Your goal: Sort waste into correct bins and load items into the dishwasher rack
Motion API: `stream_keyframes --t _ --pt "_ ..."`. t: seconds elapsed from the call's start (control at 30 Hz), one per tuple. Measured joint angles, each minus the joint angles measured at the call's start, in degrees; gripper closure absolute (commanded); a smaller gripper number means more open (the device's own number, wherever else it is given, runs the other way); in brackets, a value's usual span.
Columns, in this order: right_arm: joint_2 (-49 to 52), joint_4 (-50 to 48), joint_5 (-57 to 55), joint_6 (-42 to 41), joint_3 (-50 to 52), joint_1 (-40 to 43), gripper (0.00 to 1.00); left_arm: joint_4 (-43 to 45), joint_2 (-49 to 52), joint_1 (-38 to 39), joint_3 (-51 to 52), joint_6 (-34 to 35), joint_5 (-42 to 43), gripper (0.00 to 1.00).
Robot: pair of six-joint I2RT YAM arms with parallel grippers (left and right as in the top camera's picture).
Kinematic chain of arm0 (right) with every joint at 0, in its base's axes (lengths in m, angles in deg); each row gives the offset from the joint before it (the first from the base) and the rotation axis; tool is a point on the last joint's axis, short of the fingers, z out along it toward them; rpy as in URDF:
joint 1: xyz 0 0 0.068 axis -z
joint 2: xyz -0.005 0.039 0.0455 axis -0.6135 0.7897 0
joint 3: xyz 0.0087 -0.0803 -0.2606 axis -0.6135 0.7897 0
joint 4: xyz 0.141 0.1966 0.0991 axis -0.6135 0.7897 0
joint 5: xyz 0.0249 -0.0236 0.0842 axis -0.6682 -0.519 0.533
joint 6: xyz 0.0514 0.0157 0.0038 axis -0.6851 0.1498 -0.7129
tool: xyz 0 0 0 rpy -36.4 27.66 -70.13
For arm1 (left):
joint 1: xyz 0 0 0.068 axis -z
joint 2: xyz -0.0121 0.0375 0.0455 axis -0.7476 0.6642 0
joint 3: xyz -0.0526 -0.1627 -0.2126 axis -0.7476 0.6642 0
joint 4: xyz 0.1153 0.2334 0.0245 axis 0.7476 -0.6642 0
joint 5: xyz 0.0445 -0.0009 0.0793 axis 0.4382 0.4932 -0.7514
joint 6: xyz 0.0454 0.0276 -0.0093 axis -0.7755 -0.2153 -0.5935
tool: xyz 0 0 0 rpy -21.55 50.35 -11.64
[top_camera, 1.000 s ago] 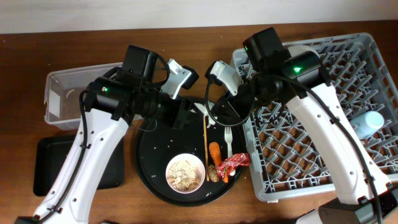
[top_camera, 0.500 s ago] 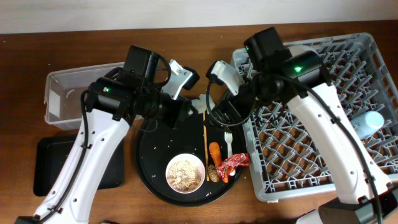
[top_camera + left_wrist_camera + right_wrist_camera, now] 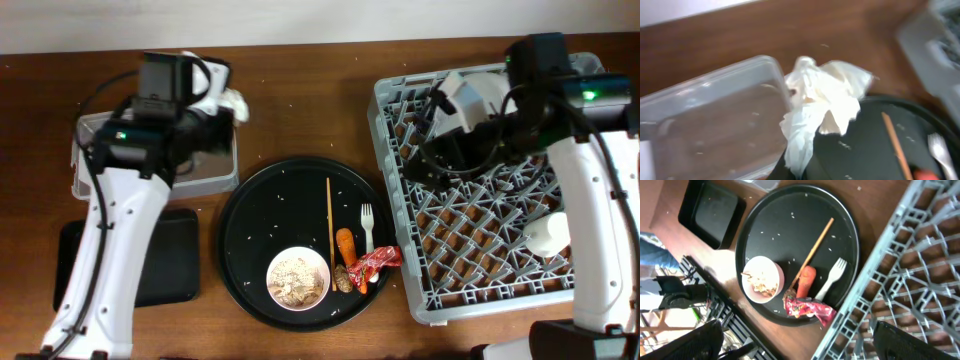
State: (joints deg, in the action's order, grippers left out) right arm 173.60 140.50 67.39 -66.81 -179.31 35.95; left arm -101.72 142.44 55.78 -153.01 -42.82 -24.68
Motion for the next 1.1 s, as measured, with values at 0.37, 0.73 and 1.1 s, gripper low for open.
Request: stream_keyframes --t 0.37,0.73,1.1 --pt "0.0 0.9 -1.1 0.0 0.0 1.4 0.02 1.1 14.7 -10.4 0.0 0.4 -3.2 0.28" --pt "0.0 1.0 -3.2 0.0 0.0 1.4 0.02 -1.5 16.3 -11.3 0.0 0.9 3.6 0.30" --pt "0.0 1.0 -16.3 -10.0 0.0 1.9 0.02 -12.1 5.0 6.6 -0.2 0.9 12.9 0.28"
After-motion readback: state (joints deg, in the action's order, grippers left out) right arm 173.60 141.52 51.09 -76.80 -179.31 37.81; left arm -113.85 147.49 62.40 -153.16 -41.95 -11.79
